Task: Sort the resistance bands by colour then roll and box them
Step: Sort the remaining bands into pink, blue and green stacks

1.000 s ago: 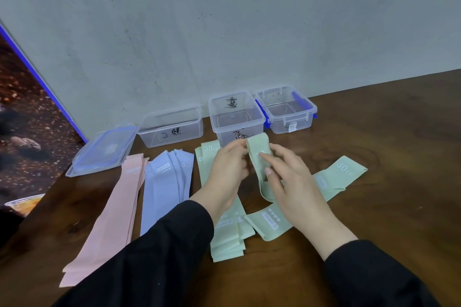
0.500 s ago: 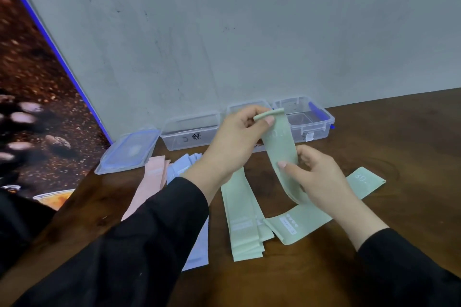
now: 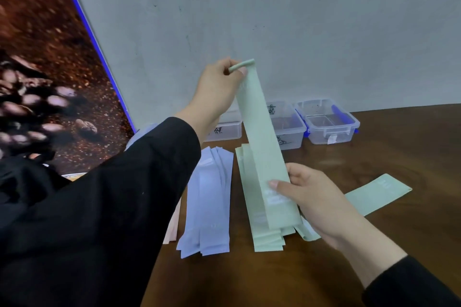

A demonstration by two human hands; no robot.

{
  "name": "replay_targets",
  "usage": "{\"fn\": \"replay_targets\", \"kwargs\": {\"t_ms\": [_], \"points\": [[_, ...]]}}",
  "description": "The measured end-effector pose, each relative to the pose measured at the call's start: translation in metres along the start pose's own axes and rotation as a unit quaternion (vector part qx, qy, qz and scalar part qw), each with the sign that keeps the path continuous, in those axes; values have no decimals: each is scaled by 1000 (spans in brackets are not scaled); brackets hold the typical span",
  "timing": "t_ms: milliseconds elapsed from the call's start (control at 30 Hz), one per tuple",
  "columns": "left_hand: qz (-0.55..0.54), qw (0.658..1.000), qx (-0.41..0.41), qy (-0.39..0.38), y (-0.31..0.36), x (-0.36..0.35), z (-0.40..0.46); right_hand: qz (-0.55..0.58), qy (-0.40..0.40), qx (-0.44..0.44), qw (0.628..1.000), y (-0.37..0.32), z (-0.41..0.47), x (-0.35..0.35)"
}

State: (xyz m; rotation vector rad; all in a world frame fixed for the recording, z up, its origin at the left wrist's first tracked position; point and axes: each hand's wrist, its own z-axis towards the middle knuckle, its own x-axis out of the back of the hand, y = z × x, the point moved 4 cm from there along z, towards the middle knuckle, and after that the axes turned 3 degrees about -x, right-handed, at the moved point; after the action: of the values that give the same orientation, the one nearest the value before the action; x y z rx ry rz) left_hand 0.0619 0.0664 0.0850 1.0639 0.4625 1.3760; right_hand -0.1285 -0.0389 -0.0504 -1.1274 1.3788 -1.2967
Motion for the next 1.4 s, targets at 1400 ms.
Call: {"fn": "replay_targets", "kwargs": {"t_ms": [1400], "points": [[200, 935, -16, -291, -71, -89, -137, -379, 164, -19, 911, 29, -23, 67]]}}
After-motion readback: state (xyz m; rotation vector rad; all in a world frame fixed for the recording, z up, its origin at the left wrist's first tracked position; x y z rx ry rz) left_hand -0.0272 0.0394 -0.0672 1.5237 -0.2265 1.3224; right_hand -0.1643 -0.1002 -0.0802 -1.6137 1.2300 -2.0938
